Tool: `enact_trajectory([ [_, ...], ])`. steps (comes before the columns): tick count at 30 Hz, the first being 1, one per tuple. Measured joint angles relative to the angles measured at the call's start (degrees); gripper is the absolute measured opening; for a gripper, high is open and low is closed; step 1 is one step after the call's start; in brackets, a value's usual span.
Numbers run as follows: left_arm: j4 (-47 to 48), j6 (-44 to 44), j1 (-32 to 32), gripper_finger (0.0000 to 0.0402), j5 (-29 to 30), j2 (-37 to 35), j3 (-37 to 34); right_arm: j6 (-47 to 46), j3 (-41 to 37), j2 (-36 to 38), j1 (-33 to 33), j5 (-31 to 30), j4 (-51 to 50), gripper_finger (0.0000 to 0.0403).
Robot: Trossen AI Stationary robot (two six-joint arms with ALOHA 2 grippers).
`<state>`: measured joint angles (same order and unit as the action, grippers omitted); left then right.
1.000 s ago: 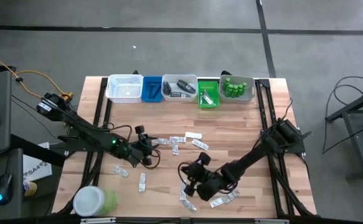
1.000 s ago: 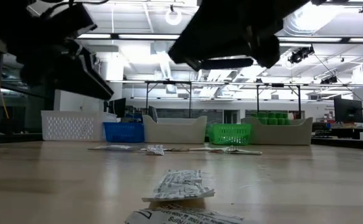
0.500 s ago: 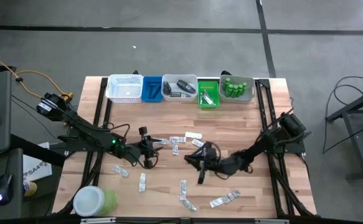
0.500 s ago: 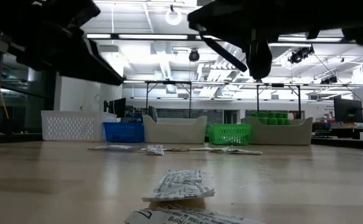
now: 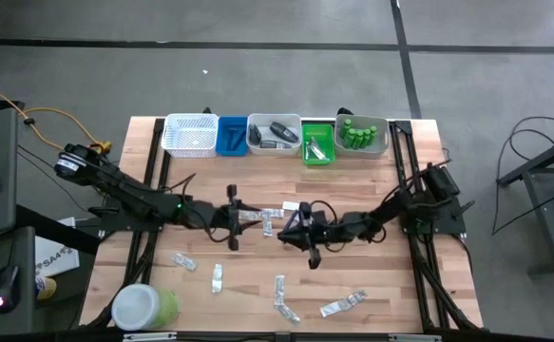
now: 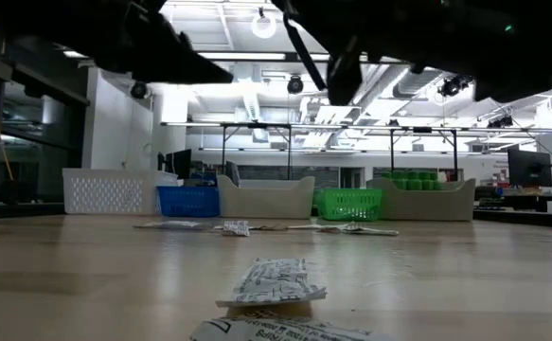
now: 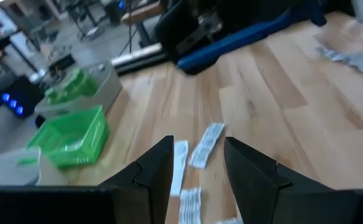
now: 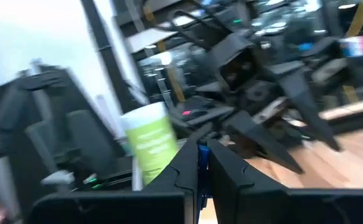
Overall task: Pick & Place Travel size toiletries
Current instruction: Put the razor into the blue bin
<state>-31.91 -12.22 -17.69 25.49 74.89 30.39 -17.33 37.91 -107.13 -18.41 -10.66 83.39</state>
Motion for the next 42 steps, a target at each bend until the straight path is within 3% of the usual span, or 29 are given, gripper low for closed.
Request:
enact_trajectory([
  [6,-3.54,-4.58,1.22,0.0164,-5.12,0.0,0.0,0.37,0.4,0.0,4.72,16.41,0.26,0.0013],
  [16,-5.12,-6.08,1.22,0.0305,-6.95,0.0,0.02,3.7,1.12,-0.02,9.81,37.13,0.3,0.0013],
  [22,-5.92,-14.91,1.19,0.0317,-6.93,0.0,0.02,3.72,5.04,-0.04,9.95,44.71,-1.23,0.0013],
  [28,-5.87,-24.66,0.4,0.0317,-6.77,0.0,0.02,2.84,6.14,-0.04,9.97,45.33,-2.39,0.0013],
  [36,-7.96,-38.86,-3.27,0.0317,-2.63,0.0,0.04,2.42,6.14,-0.09,10.47,38.9,-5.1,0.0013],
  [42,-8.89,-47.21,-3.06,0.0317,-1.94,0.0,0.04,2.17,6.68,-0.09,11.64,37.29,-5.34,0.0013],
])
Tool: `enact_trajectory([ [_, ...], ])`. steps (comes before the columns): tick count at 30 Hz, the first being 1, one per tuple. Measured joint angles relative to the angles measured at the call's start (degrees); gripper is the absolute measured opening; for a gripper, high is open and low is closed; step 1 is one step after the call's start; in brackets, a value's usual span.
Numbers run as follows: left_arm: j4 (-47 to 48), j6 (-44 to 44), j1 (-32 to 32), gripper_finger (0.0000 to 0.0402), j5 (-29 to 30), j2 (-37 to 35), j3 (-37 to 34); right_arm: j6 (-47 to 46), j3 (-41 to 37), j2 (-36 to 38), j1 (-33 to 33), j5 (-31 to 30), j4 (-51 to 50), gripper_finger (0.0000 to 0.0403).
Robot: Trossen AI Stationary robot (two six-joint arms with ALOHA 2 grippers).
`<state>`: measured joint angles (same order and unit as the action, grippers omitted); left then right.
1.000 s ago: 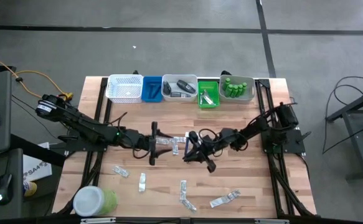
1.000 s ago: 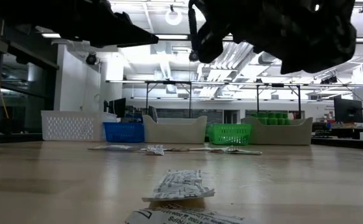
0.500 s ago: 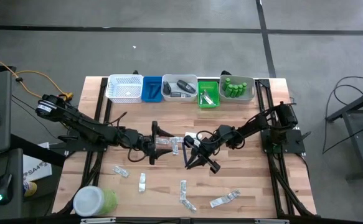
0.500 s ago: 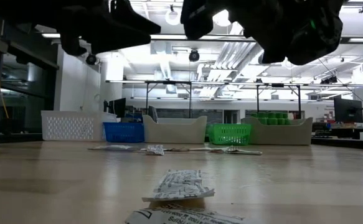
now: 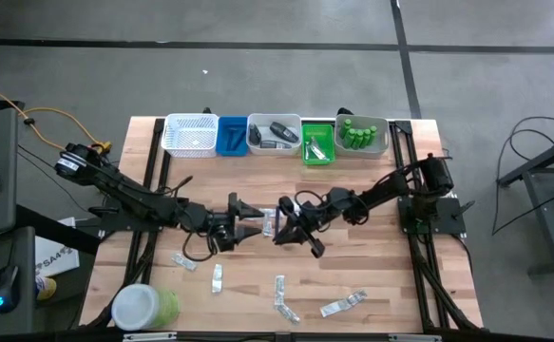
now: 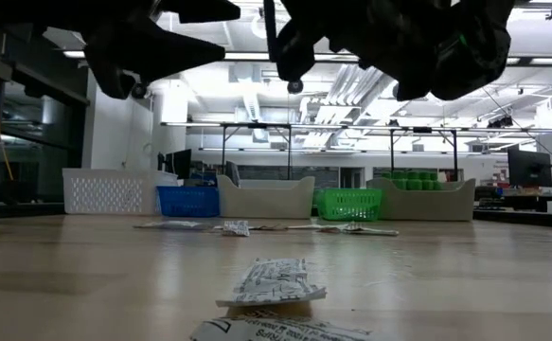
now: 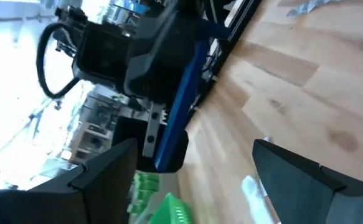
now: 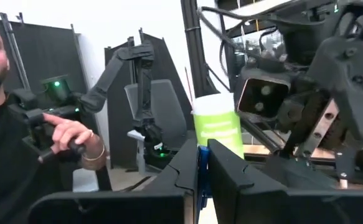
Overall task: Pick & Place Travel size toiletries
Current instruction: Put the razor into the blue bin
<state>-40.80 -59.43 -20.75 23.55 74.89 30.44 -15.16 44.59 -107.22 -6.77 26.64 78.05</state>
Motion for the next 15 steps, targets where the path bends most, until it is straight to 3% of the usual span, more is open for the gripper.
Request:
enact_trajectory([
  [7,-3.08,-7.24,0.54,0.0317,0.18,0.37,0.29,0.32,4.6,-1.4,0.18,1.3,-3.83,0.0013],
  [15,-2.83,-9.61,0.51,0.0317,1.5,6.01,3.39,0.04,7.22,-3.67,0.87,1.89,-4.42,0.0013],
])
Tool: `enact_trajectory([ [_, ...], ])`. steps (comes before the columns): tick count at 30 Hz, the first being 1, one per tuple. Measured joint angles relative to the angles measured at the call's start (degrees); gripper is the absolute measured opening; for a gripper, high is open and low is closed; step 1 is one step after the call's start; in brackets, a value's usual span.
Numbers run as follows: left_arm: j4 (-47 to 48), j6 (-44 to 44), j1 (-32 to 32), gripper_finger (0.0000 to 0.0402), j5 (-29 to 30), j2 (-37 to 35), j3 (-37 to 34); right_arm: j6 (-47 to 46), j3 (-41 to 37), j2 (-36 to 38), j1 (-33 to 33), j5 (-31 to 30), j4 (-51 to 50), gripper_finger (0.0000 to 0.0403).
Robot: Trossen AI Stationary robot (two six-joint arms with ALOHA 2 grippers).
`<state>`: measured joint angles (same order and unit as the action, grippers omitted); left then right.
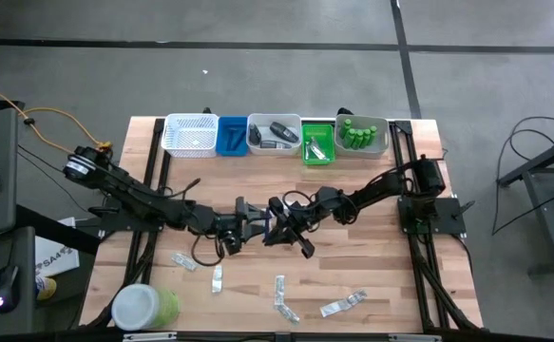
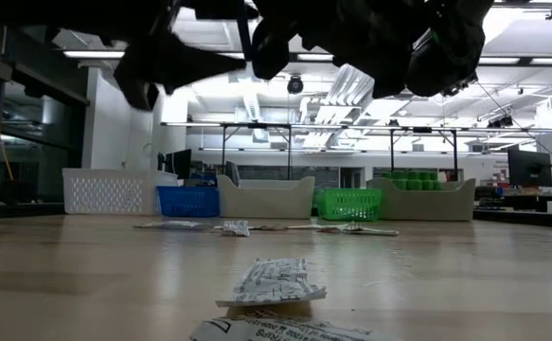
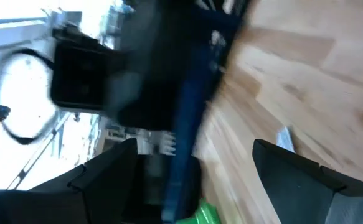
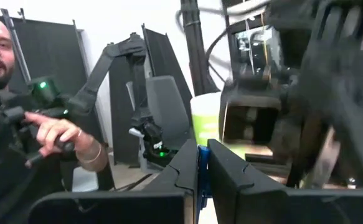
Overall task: Pick & Place Travel size toiletries
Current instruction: Put the razor into the blue bin
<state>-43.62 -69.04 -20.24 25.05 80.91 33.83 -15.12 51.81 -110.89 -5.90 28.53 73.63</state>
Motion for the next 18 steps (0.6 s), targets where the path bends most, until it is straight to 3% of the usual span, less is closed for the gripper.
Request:
enact_trajectory([
  [8,0.25,-0.35,-0.01,0.0295,1.74,2.51,1.02,-0.11,0.13,0.0,0.0,-0.1,0.31,0.0013],
  [18,-0.47,-0.17,-0.01,0.0163,1.69,2.51,1.02,-0.99,0.09,0.0,0.0,-0.5,0.15,0.0013],
])
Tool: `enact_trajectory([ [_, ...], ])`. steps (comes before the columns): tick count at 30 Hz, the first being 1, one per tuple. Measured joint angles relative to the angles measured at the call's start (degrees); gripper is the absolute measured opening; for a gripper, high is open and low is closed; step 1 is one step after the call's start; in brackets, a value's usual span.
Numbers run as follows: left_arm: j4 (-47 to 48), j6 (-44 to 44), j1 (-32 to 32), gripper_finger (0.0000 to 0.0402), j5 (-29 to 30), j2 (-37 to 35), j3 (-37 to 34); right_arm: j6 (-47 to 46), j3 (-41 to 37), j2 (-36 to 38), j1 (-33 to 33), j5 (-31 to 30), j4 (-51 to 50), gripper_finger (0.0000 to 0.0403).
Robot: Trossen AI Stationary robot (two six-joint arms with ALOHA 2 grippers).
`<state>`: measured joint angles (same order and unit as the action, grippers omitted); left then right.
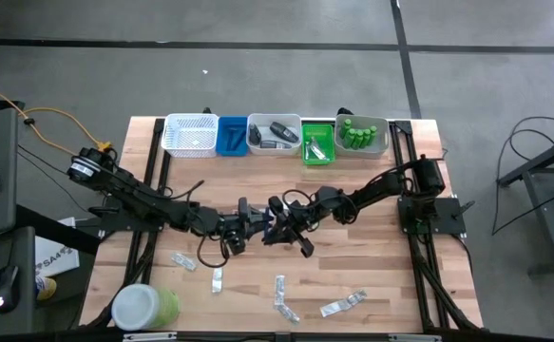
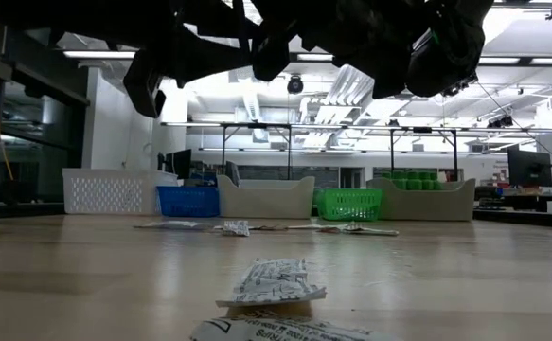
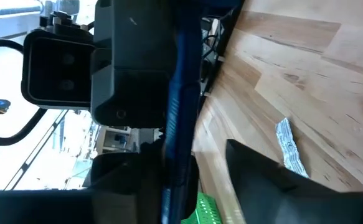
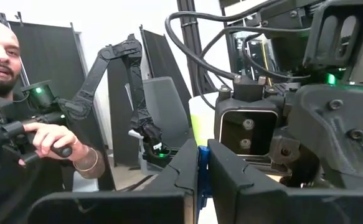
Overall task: Pick & Place Travel size toiletries
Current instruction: Put the razor into the blue bin
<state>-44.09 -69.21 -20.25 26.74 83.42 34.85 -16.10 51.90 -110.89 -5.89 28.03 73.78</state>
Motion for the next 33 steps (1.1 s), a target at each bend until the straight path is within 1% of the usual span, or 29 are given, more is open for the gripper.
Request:
enact_trajectory([
  [7,-1.75,0.02,0.0,0.0073,-0.02,0.0,0.0,-0.21,-0.02,0.0,0.0,0.02,0.02,0.0012],
  [11,-1.99,0.0,0.0,0.0031,-0.45,0.0,-0.04,-0.28,-0.02,0.0,0.0,0.06,0.18,0.0012],
  [15,-1.99,0.12,0.0,0.003,-1.3,0.0,-0.04,-0.58,-0.02,0.0,0.0,0.44,0.17,0.0012],
  [17,-1.88,0.5,0.0,0.003,-1.51,0.0,-0.04,-0.58,-0.02,0.0,0.0,0.89,0.16,0.002],
  [19,-1.82,0.75,0.0,0.003,-1.81,0.0,-0.04,-0.67,-0.02,0.0,-0.07,0.85,0.09,0.0042],
  [23,-1.87,0.85,-0.02,0.003,-2.02,0.0,-0.09,-4.01,-0.02,0.0,-0.12,-1.78,0.18,0.0101],
  [26,-1.62,0.83,-0.02,0.003,-1.94,0.0,-0.11,-6.18,-0.02,0.02,0.04,-2.37,0.26,0.0148],
  [28,-1.38,0.81,-0.02,0.003,-0.9,0.0,-0.11,-6.86,-0.02,0.07,0.28,-0.93,0.71,0.0179],
  [29,-1.31,0.81,-0.03,0.003,0.18,0.0,-0.11,-7.11,-0.06,0.41,0.46,0.77,0.68,0.0194],
  [33,-0.98,2.35,0.02,0.003,6.79,0.0,-0.09,-10.4,-0.07,3.9,2.29,8.02,-0.57,0.024],
])
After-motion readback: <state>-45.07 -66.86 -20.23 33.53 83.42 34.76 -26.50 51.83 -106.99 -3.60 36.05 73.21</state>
